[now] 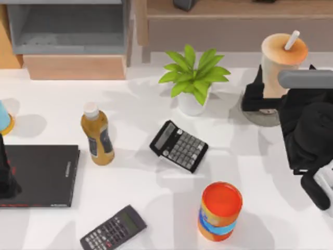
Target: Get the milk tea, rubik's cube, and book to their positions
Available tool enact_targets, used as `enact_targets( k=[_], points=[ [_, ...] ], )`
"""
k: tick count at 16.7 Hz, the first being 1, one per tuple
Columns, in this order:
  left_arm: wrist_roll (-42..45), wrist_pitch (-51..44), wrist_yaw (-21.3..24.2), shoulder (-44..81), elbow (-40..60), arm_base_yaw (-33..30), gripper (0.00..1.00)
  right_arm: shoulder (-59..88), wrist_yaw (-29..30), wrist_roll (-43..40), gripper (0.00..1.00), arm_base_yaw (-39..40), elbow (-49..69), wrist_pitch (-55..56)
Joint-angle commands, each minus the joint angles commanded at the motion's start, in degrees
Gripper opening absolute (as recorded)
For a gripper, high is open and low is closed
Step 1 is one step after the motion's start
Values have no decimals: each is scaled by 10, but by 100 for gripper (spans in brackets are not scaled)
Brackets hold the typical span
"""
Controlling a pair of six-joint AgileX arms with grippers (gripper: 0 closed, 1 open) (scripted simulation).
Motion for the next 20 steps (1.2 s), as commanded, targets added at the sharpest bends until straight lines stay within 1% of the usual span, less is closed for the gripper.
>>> enact_targets(
  k=[4,11,16,18,20],
  points=[
    [0,0,0,0,0,0,100,-20,2,0,100,0,-5,-24],
    [0,0,0,0,0,0,100,-153,13,1,100,13,-28,-126],
    [0,0,0,0,0,0,100,-157,14,1,100,12,-28,-130],
    [0,0,0,0,0,0,100,-168,7,-8,100,7,-19,-147],
    [0,0,0,0,0,0,100,-192,-8,-27,100,-6,1,-189]
  ],
)
